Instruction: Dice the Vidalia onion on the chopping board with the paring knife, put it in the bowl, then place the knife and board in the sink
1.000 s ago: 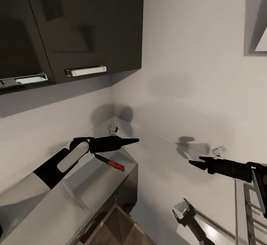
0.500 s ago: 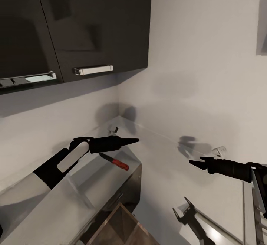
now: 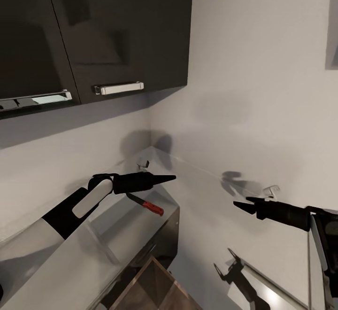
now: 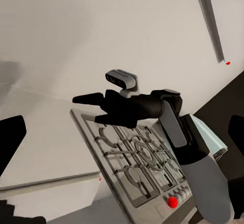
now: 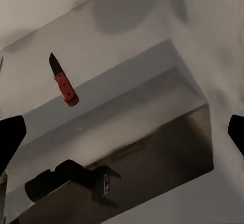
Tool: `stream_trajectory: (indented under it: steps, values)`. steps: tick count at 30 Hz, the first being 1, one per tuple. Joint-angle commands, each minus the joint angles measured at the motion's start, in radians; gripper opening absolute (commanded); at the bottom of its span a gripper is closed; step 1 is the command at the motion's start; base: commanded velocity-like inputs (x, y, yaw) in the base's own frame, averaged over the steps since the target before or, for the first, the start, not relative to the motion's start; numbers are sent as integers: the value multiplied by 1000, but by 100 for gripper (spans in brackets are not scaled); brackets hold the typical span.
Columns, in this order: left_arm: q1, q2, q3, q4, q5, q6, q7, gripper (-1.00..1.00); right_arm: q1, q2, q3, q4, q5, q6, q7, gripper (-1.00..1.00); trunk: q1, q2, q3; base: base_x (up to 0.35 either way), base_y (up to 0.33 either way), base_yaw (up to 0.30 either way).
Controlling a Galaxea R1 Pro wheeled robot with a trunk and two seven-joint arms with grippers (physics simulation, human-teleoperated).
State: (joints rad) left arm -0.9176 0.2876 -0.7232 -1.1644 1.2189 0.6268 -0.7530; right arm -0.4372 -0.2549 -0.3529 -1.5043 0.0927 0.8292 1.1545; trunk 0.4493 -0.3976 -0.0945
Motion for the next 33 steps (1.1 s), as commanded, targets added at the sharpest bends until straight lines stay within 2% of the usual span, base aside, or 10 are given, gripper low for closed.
stream_trajectory:
  steps: [1,13,18,21,23,26,28,29,31,33]
  values:
    - [-2,1,-2,0,10,7,1,100,-1,0,-3,-1,11,25,8,100,1,-2,-2,0,0,0]
    - [-2,7,-2,0,11,7,-2,100,-1,-8,6,-7,7,52,18,100,1,-2,-2,0,0,0]
    - [-2,29,-1,1,18,9,-6,100,-1,-9,4,-8,4,72,36,100,1,-2,-2,0,0,0]
    - [-2,70,-2,1,45,8,-35,100,-1,-9,1,-8,6,85,40,100,1,-2,-2,0,0,0]
    - [-1,89,-2,1,56,8,-54,100,-1,-9,1,-8,9,91,41,100,1,-2,-2,0,0,0]
    - [-2,143,-2,1,69,8,-121,100,-2,-11,6,-5,13,119,36,100,1,-2,-2,0,0,0]
    - [-2,165,-2,1,72,7,-152,100,-1,-12,16,-5,14,139,34,100,1,-2,-2,0,0,0]
    - [-2,184,-2,2,73,7,-183,100,0,-11,36,-6,15,165,32,100,1,-2,-2,0,0,0]
    - [-2,199,-2,2,73,9,-210,100,-6,-10,64,-7,15,198,31,100,1,-2,-2,0,0,0]
    - [-1,217,-2,2,73,11,-241,100,-35,-8,111,-5,20,218,26,100,1,-2,-2,0,0,0]
